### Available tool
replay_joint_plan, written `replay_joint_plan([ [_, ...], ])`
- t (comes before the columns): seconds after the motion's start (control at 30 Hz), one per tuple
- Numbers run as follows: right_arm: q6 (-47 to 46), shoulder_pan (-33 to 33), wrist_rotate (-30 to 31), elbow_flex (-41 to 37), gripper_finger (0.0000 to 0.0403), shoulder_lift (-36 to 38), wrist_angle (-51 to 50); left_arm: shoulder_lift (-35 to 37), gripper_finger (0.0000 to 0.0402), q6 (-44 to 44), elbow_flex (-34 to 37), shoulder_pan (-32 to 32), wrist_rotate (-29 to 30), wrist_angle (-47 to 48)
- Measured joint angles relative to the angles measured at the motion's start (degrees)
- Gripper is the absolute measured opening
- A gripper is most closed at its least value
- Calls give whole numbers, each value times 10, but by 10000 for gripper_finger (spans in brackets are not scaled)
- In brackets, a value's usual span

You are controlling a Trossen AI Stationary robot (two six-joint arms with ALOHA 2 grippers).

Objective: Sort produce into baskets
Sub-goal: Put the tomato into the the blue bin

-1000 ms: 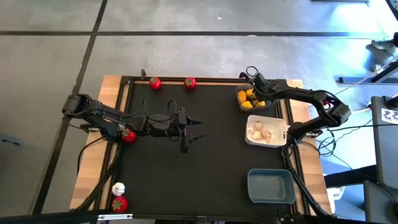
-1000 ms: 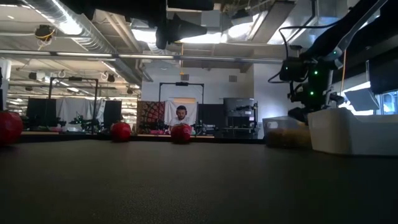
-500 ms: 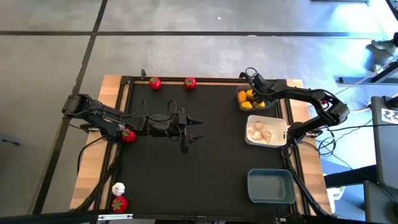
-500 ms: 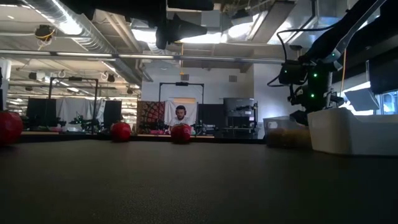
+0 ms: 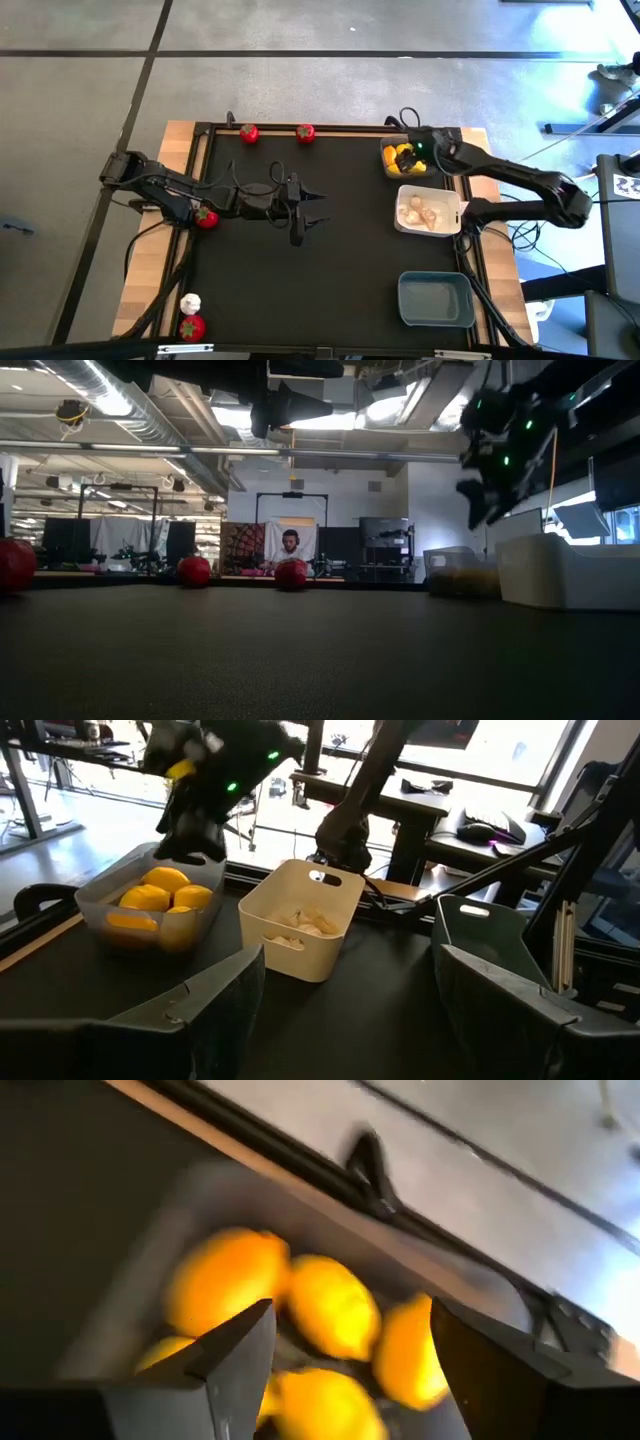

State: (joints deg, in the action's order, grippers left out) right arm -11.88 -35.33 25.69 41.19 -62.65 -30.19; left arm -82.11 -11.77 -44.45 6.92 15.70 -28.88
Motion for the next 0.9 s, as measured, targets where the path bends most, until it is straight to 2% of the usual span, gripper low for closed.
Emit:
replay_joint_plan([
  [0.2,-32,114,-43,0,266,54,49,0,290,26,0,1,0,8],
  [0.3,-32,173,-44,0,266,54,77,13,290,32,-7,1,0,61],
  [0.6,-18,324,-31,0,266,16,145,101,290,-16,-68,6,0,390],
  [0.77,-12,371,5,0,266,-30,162,156,290,-46,-78,7,0,549],
  [0.9,-11,389,7,0,266,-72,187,198,290,-7,-78,3,0,639],
])
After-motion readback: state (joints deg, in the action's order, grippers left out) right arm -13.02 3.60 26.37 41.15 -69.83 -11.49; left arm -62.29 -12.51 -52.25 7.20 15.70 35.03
